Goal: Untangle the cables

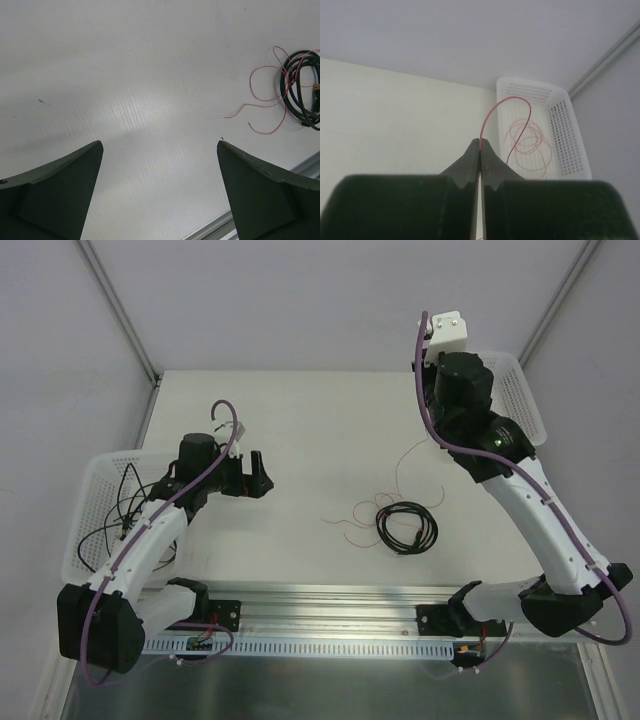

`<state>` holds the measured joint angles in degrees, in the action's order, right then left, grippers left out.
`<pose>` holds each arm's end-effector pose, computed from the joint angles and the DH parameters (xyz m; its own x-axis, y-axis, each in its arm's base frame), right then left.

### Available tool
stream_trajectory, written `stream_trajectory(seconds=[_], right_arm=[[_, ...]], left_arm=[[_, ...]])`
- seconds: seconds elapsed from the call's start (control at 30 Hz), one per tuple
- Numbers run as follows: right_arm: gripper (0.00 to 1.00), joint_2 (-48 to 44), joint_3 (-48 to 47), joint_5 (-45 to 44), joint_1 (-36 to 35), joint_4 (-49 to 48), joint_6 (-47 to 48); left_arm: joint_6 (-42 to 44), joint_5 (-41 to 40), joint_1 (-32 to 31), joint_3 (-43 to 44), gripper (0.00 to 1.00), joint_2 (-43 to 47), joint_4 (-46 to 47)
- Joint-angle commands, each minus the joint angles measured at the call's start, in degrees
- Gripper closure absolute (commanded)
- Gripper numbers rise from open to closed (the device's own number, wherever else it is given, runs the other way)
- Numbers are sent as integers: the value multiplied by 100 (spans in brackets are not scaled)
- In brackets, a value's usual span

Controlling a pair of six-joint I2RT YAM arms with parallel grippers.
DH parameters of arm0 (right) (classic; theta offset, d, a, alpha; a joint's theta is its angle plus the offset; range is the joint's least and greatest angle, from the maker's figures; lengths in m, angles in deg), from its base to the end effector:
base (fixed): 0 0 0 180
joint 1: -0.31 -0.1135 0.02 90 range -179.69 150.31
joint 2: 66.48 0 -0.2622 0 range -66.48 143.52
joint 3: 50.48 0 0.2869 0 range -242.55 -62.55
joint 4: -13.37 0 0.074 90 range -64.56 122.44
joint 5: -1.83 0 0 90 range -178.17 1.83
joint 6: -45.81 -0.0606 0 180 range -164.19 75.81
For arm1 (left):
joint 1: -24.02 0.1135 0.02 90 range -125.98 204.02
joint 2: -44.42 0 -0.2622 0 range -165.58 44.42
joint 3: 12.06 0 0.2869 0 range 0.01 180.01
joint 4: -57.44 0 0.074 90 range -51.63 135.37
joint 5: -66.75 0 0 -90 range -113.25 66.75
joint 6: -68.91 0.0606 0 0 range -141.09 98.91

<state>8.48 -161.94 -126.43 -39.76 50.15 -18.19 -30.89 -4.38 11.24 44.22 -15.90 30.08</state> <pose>0.2569 0.1671 0.5368 0.0105 -0.4410 -0.8975 -0.0300 0.8970 -0.4411 0.2770 -0.0829 0.2527 -0.5821 -0.0331 -0.8124 0.3851 0.8688 -0.3113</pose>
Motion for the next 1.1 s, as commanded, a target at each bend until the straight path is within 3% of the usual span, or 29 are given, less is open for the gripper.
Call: stream_trajectory(seconds=[0.0,0.27,0.33,0.37,0.47,0.53,0.8,1.07], right_arm=[[99,71,516,659,578,-28,-779],[92,782,1966,1443,1204,253,-1869],[79,1211,1959,1628,1265,594,-1993],[65,1345,1924,1637,1291,736,-2107],[37,1382,2072,1664,1283,1070,-2248],[28,1119,2537,1962,1274,1106,-2388],[24,-76,4471,2560,1274,1660,-3469],[25,-877,6360,3069,1099,1125,-5163]], left_arm=[[84,20,-14,53,1,-77,123],[49,187,-14,79,1,-209,114],[22,248,-14,79,1,-235,114],[22,266,-6,88,1,-253,114],[13,301,-14,88,1,-262,114],[-13,319,-6,88,1,-262,105],[-101,564,-14,97,1,-262,105],[-312,899,-58,27,1,-130,114]])
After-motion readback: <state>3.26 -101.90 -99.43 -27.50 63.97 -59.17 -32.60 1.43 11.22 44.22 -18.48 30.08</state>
